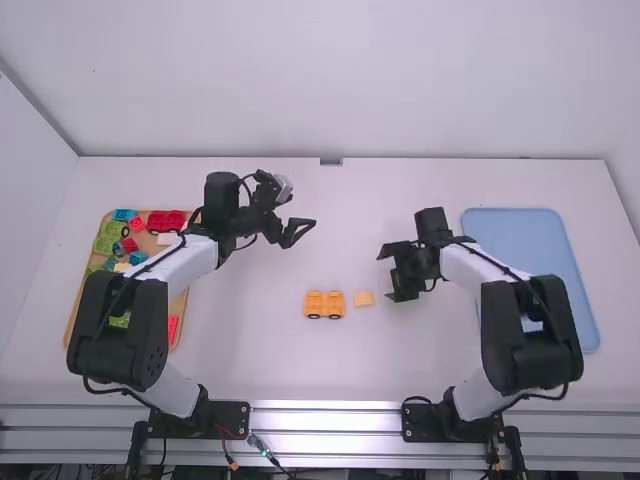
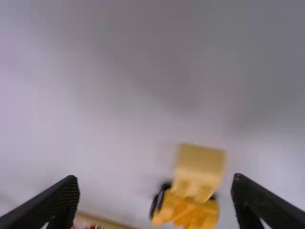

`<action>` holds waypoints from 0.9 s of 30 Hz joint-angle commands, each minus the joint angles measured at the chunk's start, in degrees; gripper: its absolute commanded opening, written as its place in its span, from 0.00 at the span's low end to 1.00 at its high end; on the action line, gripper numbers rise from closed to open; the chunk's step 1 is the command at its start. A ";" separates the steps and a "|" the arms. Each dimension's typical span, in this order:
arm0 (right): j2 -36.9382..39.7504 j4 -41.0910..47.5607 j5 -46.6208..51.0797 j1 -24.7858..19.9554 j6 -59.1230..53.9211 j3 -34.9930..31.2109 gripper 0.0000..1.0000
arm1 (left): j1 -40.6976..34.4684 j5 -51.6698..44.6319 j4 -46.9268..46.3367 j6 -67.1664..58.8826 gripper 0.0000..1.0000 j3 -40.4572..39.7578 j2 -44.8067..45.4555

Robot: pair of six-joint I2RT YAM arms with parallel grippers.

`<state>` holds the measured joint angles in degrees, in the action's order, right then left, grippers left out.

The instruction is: Assemble lego blocks to make yellow taxi

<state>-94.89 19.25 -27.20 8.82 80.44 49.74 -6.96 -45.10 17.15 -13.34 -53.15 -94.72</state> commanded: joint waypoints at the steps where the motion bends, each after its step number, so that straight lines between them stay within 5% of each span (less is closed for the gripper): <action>1: 5.53 -3.56 -5.14 -1.11 -20.83 -0.22 0.91 | -0.13 -0.39 -0.22 -0.22 0.99 -0.81 -0.33; 4: 9.92 -9.38 -6.71 -1.81 -32.74 -0.24 0.99 | -0.13 -0.44 -0.26 -0.22 0.99 -0.79 -0.33; 10: 16.55 -15.85 -10.10 -0.83 -61.53 -0.22 0.99 | -0.15 -0.48 -0.48 -0.17 0.99 -0.79 -0.33; 15: 19.87 -15.91 0.46 0.17 -88.30 -0.28 0.99 | -0.13 -0.46 -0.22 0.02 0.99 -0.79 -0.33; 21: 19.67 -16.59 -0.22 -0.50 -90.97 -0.33 0.99 | -0.15 -0.44 -0.26 2.29 0.99 -0.79 -0.33; 27: 15.37 -13.90 -12.59 0.37 -113.79 -0.33 0.99 | -0.13 -2.64 -2.27 -1.77 0.99 -0.79 -0.33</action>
<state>-76.97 4.54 -32.69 8.71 -19.59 49.74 -6.96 -45.43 15.46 -12.12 -53.15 -94.72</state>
